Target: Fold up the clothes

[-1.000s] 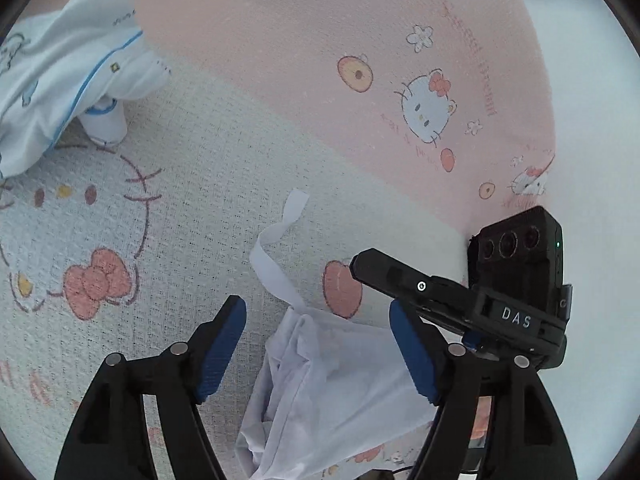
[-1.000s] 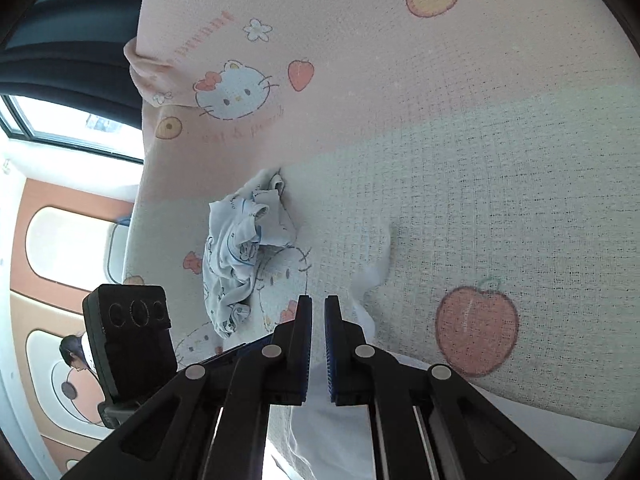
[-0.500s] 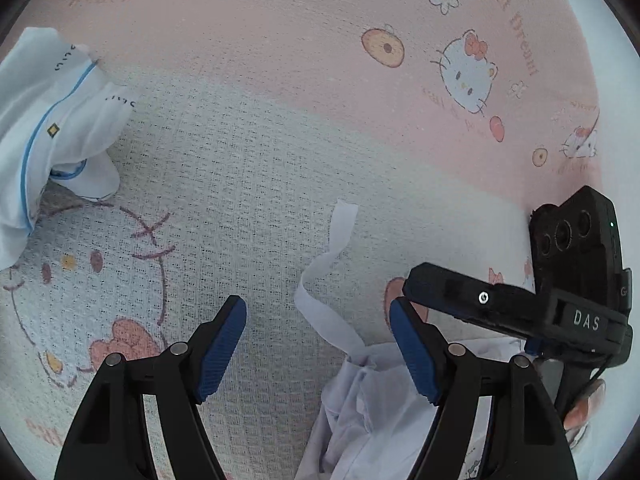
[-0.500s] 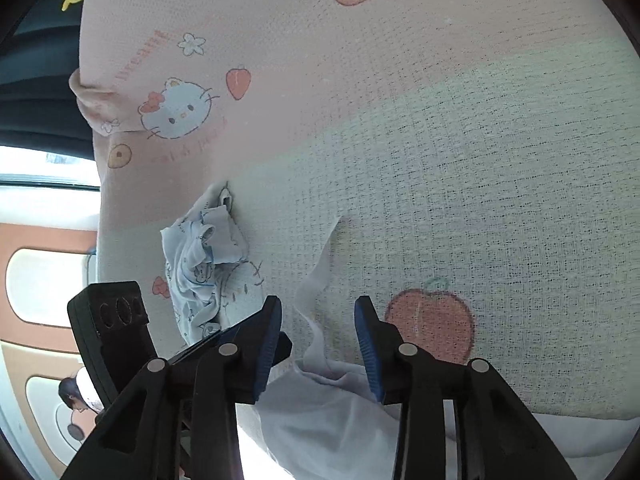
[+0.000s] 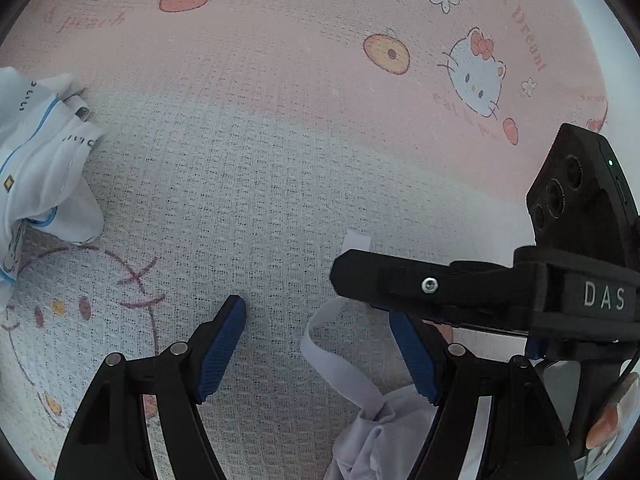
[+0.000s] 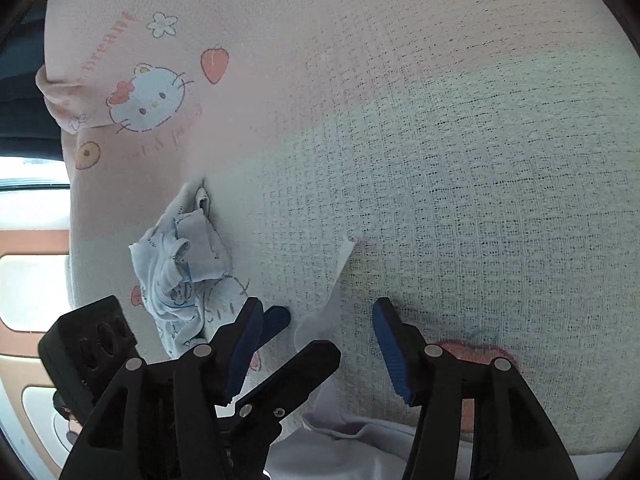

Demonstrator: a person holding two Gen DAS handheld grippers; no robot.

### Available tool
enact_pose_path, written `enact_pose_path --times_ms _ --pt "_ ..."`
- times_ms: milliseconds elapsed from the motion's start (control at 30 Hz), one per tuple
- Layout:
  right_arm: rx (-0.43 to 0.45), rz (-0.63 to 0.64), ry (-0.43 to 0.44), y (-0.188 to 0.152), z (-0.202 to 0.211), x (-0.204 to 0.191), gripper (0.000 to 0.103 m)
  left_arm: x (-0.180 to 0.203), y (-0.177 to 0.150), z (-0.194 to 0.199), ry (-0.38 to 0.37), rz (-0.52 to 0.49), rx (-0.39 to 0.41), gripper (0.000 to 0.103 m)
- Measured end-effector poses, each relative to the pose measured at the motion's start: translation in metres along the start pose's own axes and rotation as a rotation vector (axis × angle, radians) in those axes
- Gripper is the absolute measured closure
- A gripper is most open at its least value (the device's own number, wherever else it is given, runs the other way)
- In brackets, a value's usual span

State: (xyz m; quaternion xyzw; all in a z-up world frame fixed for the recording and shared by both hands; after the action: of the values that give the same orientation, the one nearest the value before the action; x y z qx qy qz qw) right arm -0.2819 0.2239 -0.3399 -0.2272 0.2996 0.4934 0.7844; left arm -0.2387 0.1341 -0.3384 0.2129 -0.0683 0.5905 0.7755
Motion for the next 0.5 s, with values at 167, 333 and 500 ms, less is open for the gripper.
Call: enact_pose_path --times_ms 167,333,500 --pt "-0.024 -0.044 0.014 0.006 -0.001 0.003 0.046 0.012 -0.002 -0.005 0.06 -0.112 0.025 0.031" --pt "-0.036 -0.04 0.011 0.01 -0.007 -0.002 0.039 0.016 -0.014 -0.004 0.17 -0.254 0.065 0.076" --pt "-0.054 -0.054 0.059 0.014 -0.009 -0.006 0.029 0.003 -0.015 0.002 0.082 -0.158 0.07 0.093"
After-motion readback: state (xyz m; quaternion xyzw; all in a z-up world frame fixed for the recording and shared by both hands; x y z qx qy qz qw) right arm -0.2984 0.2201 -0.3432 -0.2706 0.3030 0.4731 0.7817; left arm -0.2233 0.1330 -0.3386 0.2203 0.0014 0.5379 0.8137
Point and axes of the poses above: each gripper's, at about its wrist camera, not at the fingertips, and z roughly against the way its jaws point, x to its right, y to its top, the point moved 9 cm from there along -z, roughly the way its jaws point, and after that the axes turned 4 degrees about -x, right-handed, at the moved point
